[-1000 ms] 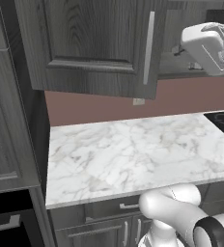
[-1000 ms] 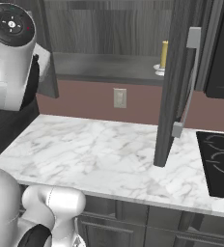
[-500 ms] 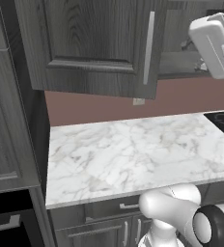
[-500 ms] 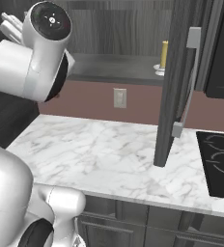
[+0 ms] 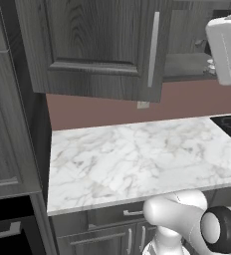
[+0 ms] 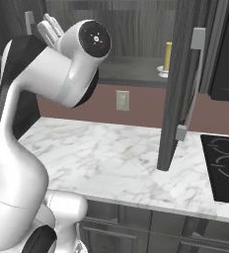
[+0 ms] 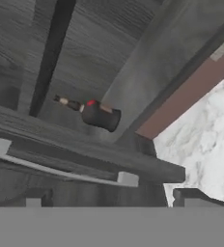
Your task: Get the candle and the liquor from the cabinet and move them to the dining counter.
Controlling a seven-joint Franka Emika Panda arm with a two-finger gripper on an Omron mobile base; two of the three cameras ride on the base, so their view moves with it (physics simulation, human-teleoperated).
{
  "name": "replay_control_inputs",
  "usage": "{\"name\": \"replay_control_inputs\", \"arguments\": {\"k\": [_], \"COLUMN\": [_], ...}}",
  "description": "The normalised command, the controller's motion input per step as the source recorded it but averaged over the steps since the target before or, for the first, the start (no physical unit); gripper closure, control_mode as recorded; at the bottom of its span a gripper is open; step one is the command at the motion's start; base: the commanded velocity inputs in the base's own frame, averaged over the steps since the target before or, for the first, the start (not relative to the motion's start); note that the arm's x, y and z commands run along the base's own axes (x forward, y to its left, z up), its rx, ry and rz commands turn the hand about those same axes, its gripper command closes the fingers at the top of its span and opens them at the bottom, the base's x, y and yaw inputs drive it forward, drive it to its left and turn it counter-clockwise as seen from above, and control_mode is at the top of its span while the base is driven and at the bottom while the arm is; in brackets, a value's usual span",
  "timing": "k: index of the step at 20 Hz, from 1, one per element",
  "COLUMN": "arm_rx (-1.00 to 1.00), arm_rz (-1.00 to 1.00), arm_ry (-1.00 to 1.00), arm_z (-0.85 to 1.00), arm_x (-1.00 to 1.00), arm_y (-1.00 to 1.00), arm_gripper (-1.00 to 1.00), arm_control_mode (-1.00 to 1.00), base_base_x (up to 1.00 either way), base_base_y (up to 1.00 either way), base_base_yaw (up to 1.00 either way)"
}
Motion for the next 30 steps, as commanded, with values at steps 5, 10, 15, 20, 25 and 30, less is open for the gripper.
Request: {"name": "replay_control_inputs", "arguments": {"k": [5, 10, 15, 20, 25, 30], "arm_rx": [0.18, 0.17, 0.14, 0.12, 0.12, 0.13], "arm_rz": [-0.01, 0.00, 0.02, 0.04, 0.02, 0.04], "arm_ry": [0.21, 0.25, 0.14, 0.00, 0.00, 0.00], "arm_z": [-0.16, -0.03, -0.02, -0.11, -0.12, -0.07], "arm_x": [0.68, 0.77, 0.53, 0.39, 0.56, 0.55], "arm_y": [-0.14, -0.10, 0.10, 0.23, 0.18, 0.18], "arm_gripper": [-1.00, -1.00, -1.00, -1.00, -1.00, -1.00], "arm_control_mode": [-1.00, -1.00, -1.00, -1.00, -1.00, -1.00], "base_base_x": [0.00, 0.00, 0.00, 0.00, 0.00, 0.00], "base_base_y": [0.00, 0.00, 0.00, 0.00, 0.00, 0.00], "base_base_yaw": [0.00, 0.00, 0.00, 0.00, 0.00, 0.00]}}
